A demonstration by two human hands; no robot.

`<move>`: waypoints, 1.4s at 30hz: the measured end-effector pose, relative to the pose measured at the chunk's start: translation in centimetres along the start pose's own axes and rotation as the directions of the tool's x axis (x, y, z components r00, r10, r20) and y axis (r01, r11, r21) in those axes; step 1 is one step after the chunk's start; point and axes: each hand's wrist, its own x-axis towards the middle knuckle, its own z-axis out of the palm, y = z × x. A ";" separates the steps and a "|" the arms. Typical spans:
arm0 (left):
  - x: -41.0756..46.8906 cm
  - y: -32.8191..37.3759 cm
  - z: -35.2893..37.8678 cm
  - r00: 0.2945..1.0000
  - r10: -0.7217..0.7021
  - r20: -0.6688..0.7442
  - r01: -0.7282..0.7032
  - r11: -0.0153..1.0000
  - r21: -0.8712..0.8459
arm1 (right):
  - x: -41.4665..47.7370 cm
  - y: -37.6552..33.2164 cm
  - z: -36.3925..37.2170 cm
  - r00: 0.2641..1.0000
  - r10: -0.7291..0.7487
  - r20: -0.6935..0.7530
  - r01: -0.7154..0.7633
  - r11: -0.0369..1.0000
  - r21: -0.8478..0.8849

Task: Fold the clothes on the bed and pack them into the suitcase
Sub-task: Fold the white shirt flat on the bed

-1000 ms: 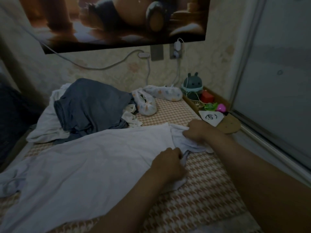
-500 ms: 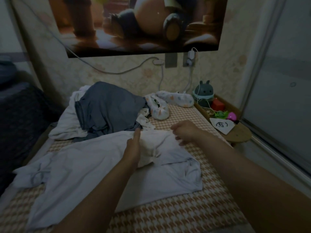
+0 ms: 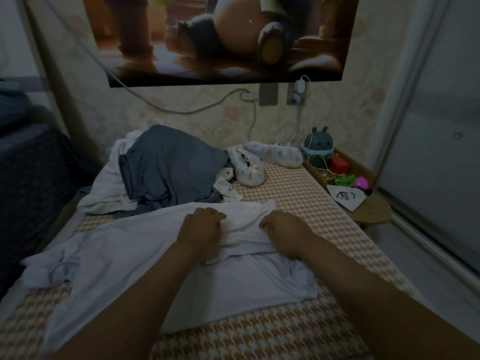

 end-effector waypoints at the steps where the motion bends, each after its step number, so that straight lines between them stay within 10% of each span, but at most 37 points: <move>1: 0.5 -0.4 0.3 0.998 -0.030 0.058 0.030 1.000 0.005 | 1.0 0.1 0.2 0.998 -0.024 -0.055 0.024 1.000 -0.007; 6: 2.4 -2.8 1.0 0.996 -0.074 0.049 0.066 0.988 0.142 | 6.0 1.4 1.4 0.996 -0.053 -0.068 0.043 0.989 -0.143; 10: 3.1 -3.9 1.0 0.945 -0.143 -0.295 0.105 0.984 -0.142 | 8.1 2.6 2.8 0.963 0.084 -0.254 -0.120 0.985 -0.127; 16: 2.6 -2.4 1.6 0.878 -0.018 -0.478 -0.010 0.998 -0.057 | 8.0 1.5 2.4 0.900 0.090 -0.427 -0.151 0.982 -0.112; 21: 0.0 -0.7 4.3 0.982 0.179 0.061 -0.179 0.984 -0.016 | 6.2 0.9 2.5 0.957 -0.149 -0.249 0.087 0.966 -0.243; 26: -0.5 -0.2 3.3 0.932 0.044 0.361 -0.058 0.998 0.027 | 2.1 2.6 3.2 0.949 0.107 0.297 -0.031 0.967 -0.251; 33: 3.1 5.5 1.3 0.958 0.263 -0.115 -0.273 0.959 -0.075 | 0.3 5.1 1.1 0.980 0.144 -0.140 -0.149 0.989 -0.025; 42: 8.3 12.4 4.5 0.796 0.554 0.246 -0.583 0.810 0.061 | -1.0 6.7 0.1 0.976 0.186 -0.116 -0.177 0.980 0.086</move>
